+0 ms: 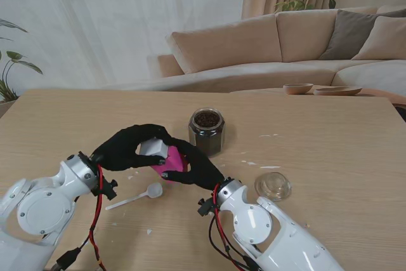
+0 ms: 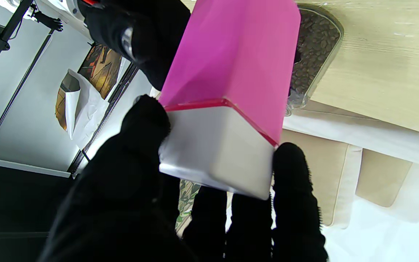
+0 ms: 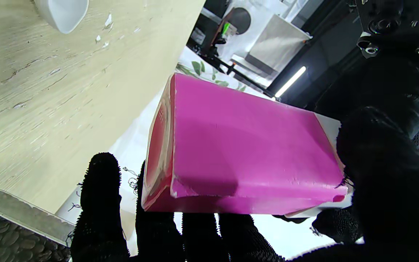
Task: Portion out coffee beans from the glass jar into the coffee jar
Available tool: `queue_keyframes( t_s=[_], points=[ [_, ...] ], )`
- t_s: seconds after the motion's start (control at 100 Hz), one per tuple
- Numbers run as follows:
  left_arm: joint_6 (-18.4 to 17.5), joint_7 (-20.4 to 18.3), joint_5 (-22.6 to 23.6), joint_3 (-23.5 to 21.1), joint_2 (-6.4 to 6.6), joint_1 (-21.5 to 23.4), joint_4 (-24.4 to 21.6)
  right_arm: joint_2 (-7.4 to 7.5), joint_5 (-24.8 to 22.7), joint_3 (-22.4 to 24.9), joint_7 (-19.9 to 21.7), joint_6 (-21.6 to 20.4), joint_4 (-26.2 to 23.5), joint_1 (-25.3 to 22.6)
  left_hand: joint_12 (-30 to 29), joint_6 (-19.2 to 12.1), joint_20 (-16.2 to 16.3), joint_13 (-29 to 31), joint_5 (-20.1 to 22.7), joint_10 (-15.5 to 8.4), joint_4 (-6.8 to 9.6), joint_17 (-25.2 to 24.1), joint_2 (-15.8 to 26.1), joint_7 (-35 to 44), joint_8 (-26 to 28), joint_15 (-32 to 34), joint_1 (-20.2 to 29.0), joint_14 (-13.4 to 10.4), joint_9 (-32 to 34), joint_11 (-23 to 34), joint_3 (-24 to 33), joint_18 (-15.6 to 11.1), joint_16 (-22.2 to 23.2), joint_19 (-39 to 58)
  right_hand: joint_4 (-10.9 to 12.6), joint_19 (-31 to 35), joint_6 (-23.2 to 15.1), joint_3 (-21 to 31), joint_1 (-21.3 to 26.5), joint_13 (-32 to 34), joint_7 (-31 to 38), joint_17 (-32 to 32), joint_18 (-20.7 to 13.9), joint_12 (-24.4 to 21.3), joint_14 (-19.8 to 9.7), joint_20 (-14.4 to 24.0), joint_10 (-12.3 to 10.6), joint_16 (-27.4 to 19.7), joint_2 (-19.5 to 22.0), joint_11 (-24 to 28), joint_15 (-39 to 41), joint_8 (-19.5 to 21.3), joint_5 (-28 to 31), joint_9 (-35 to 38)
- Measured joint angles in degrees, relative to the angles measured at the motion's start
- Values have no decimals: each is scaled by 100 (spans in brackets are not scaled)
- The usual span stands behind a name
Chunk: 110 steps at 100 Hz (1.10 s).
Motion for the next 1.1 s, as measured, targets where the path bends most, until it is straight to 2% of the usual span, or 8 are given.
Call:
queue_keyframes(
  t_s=[0.21,0.46,0.52,0.6,0.75,0.82,0.97,1.1],
  points=[
    [9,137,-106,168,-16,-103,88,-8,-44,-79,-101,-82,151,73,0,10,53,125,29,104,-13,25,-88,4,1,-1,0,58,121,-3,-3,220,117,267,0,205,-91,481,231,236,458,191,-5,73,0,9,-92,65,-128,31,71,154,70,429],
    [8,128,-339,233,-36,-142,140,-138,41,-116,-466,-183,344,122,0,12,54,126,15,109,-13,12,-89,57,1,-10,0,59,122,-3,-3,264,118,256,-72,769,-473,1029,636,1219,1630,754,-9,310,0,73,-290,335,-692,428,709,559,1265,1771],
    [-8,142,-340,234,-42,-143,149,-177,40,-126,-603,-232,387,122,0,12,50,126,14,109,-13,12,-89,57,1,-47,0,59,122,-3,-3,264,118,175,-311,906,-509,1031,800,1527,1985,914,-10,384,0,75,-362,369,-852,488,846,538,1540,2133],
    [-11,129,-340,232,-44,-144,149,-226,40,-130,-715,-294,437,122,-8,12,47,126,10,109,-13,15,-89,57,-22,-76,1,46,122,-4,-3,264,112,111,-659,1109,-521,1006,1020,1929,2368,1123,-11,407,0,75,-369,411,-1105,435,958,-78,1694,2534],
    [-11,22,-351,203,-41,-138,128,-277,49,-127,-789,-413,511,124,-813,138,-202,-100,-71,84,9,-356,2,-284,-200,-65,-27,-242,-132,287,4,42,-979,-648,-750,1474,-521,778,1139,2499,2502,1558,-11,397,3,75,-314,548,-1301,168,1250,-461,2049,3093],
    [-11,13,-355,181,-41,-126,119,-301,144,-132,-801,-504,554,131,-1124,174,-275,-386,-212,-134,127,-621,153,-539,-291,-385,-329,-309,-323,377,207,31,-1317,-1023,-831,1714,-520,652,1139,2650,2533,1698,-11,406,6,158,-284,627,-1339,138,1420,-500,2188,3296],
    [-61,-41,-458,86,-40,-80,115,-316,184,-133,-791,-542,568,135,-1518,188,-326,-850,-582,-599,275,-1036,386,-1132,-554,-1070,-752,-369,-644,190,344,25,-1761,-1779,-882,1912,-476,569,1139,2780,2594,1827,-9,548,10,222,-190,742,-1388,133,1596,-529,2318,3478],
    [-258,-63,-480,-5,-36,-72,127,-303,167,-72,-718,-518,540,105,-1807,158,-344,-1232,-923,-727,277,-1284,386,-1594,-741,-1582,-1017,-423,-1090,-190,60,50,-2051,-2563,-882,1914,-471,568,1139,2783,2605,1870,-9,620,10,278,-173,754,-1389,133,1626,-529,2321,3479]
  ],
)
